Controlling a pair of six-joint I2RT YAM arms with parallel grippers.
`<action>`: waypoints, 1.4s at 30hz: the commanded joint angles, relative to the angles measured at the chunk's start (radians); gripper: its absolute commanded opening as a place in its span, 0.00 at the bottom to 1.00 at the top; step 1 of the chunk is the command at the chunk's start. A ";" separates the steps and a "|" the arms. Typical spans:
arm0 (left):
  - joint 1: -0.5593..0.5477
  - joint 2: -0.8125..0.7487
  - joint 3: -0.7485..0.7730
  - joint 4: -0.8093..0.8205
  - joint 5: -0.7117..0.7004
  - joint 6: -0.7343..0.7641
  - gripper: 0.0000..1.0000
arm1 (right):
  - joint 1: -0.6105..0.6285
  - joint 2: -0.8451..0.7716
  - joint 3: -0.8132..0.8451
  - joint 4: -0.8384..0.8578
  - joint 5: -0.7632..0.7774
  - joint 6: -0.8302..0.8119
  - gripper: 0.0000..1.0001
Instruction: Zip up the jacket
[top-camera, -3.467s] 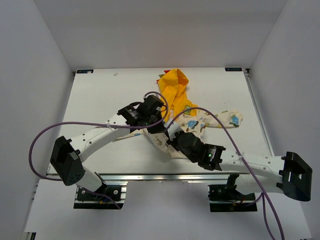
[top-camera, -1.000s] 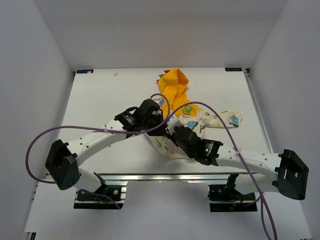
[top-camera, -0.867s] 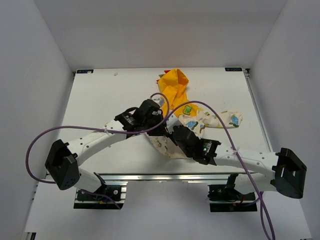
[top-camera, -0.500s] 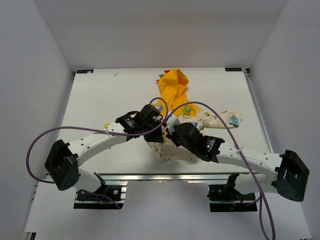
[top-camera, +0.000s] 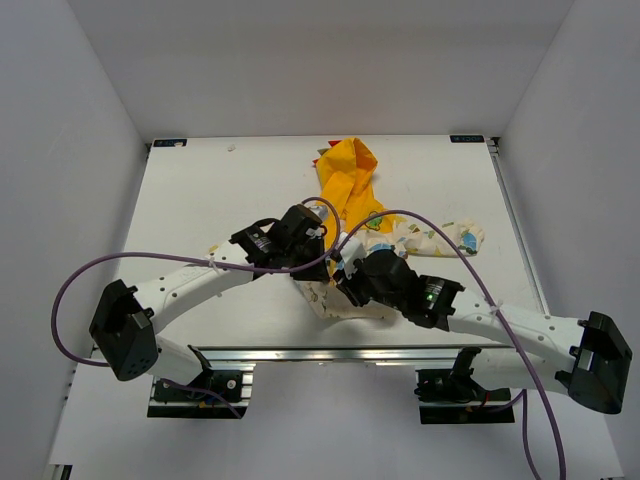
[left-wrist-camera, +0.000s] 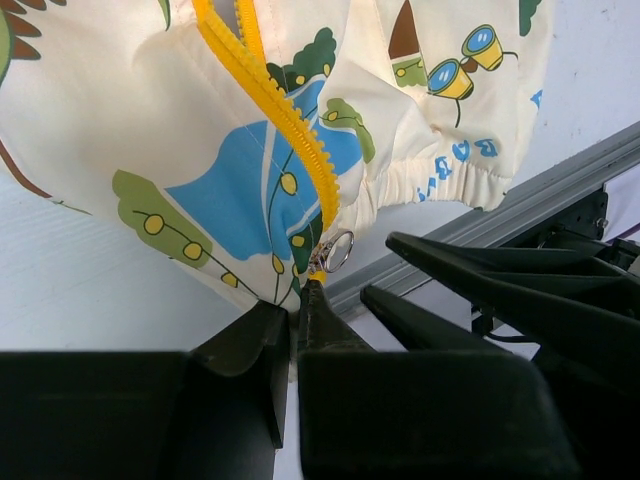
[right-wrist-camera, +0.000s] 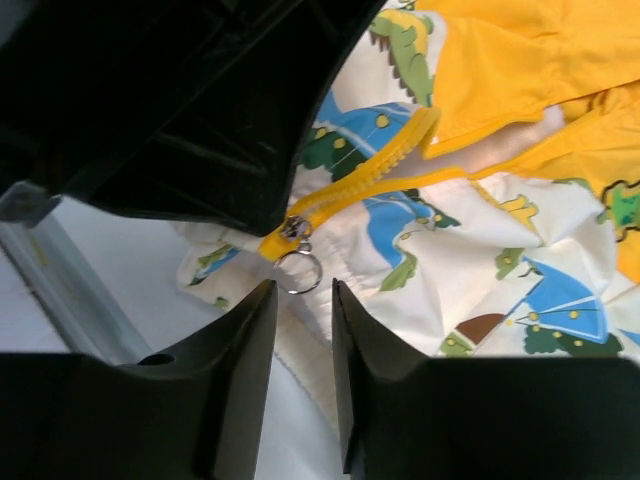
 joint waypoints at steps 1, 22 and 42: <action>-0.006 -0.034 0.038 0.002 -0.009 0.010 0.00 | 0.001 -0.020 -0.006 -0.016 -0.076 0.016 0.39; -0.004 -0.061 0.065 0.047 0.023 0.035 0.00 | 0.001 0.059 0.043 0.073 0.061 0.013 0.33; -0.004 -0.029 0.054 0.039 0.021 0.043 0.00 | 0.001 0.019 0.054 0.048 0.033 -0.001 0.00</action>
